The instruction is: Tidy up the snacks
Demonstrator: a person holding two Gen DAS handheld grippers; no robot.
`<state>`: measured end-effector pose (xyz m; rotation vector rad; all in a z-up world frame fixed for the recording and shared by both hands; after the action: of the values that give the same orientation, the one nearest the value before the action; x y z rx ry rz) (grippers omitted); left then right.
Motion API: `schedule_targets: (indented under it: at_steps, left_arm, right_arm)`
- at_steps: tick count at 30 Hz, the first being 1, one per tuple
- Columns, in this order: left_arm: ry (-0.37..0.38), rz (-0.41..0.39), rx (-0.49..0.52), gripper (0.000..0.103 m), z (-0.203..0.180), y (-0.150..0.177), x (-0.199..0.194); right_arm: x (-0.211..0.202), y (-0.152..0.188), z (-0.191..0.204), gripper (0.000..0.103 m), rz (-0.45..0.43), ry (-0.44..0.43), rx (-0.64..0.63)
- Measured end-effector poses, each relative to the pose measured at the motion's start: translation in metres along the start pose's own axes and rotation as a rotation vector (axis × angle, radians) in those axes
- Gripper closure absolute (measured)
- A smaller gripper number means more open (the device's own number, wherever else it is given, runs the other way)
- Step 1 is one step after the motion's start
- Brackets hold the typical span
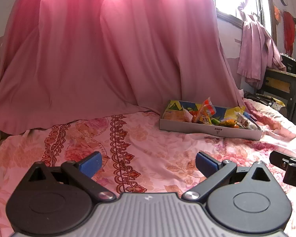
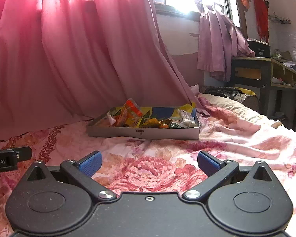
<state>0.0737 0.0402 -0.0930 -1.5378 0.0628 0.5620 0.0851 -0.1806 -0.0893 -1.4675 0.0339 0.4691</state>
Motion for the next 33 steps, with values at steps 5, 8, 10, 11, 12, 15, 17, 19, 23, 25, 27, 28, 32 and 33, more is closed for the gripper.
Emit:
schedule_targets:
  at_steps: [5, 8, 10, 11, 12, 15, 17, 19, 23, 25, 27, 28, 32, 33]
  left_arm:
    - [-0.001, 0.009, -0.020, 0.000, 0.0015, 0.0005, -0.0002]
    - [-0.004, 0.012, -0.028, 0.000, 0.0029, 0.0005, -0.0001]
    - [-0.006, 0.012, -0.029, 0.000, 0.0030, 0.0007, -0.0004]
    - [-0.006, 0.012, -0.029, 0.000, 0.0028, 0.0010, -0.0007]
    - [-0.006, 0.012, -0.029, 0.000, 0.0029, 0.0008, -0.0004]
    - [-0.005, 0.014, -0.027, 0.000, 0.0027, 0.0012, -0.0005]
    - [-0.005, 0.014, -0.028, 0.000, 0.0025, 0.0013, -0.0008]
    - [-0.006, 0.014, -0.028, 0.000, 0.0025, 0.0014, -0.0007]
    - [-0.005, 0.014, -0.028, 0.000, 0.0027, 0.0015, -0.0006]
    - [-0.005, 0.014, -0.027, 0.000, 0.0026, 0.0016, -0.0007]
    - [-0.005, 0.014, -0.028, 0.000, 0.0027, 0.0015, -0.0006]
    - [-0.006, 0.014, -0.028, 0.000, 0.0027, 0.0015, -0.0007]
    - [-0.006, 0.015, -0.029, 0.000, 0.0030, 0.0017, -0.0006]
    - [-0.007, 0.016, -0.031, 0.000, 0.0032, 0.0020, -0.0008]
  right_arm:
    - [0.0003, 0.0010, 0.0010, 0.001, 0.002, -0.003, 0.000]
    - [-0.0006, 0.0010, 0.0011, 0.001, 0.000, -0.004, -0.002]
    - [-0.0006, 0.0010, 0.0013, 0.001, 0.001, -0.004, -0.001]
    - [-0.0006, 0.0008, 0.0015, 0.001, 0.001, -0.005, -0.002]
    - [-0.0006, 0.0008, 0.0015, 0.001, 0.001, -0.004, -0.001]
    - [-0.0006, 0.0009, 0.0016, 0.001, 0.001, -0.004, -0.001]
    - [-0.0006, 0.0010, 0.0016, 0.001, 0.001, -0.004, -0.001]
    - [-0.0006, 0.0010, 0.0016, 0.001, 0.001, -0.004, -0.001]
    - [-0.0006, 0.0013, 0.0016, 0.001, 0.001, -0.005, -0.001]
    - [-0.0004, 0.0015, 0.0022, 0.001, 0.004, -0.006, -0.001]
    - [-0.0001, 0.0019, 0.0031, 0.001, 0.007, -0.007, 0.000]
    - [-0.0001, 0.0020, 0.0032, 0.001, 0.007, -0.007, 0.000]
    - [-0.0002, 0.0023, 0.0030, 0.001, 0.007, -0.008, -0.001]
    - [-0.0003, 0.0022, 0.0028, 0.001, 0.007, -0.008, 0.000]
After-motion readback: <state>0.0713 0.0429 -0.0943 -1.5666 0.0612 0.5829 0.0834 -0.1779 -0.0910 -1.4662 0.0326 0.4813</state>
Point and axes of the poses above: each gripper's, at about its wrist camera, not at the fingertips, and x roughly the way its jaws point, z to its left, y to its underside, the point moved 10 cm from there along x, roughly the way its jaws point, and after that the axes turned 15 degrees about -y, right-handed, at the moved point
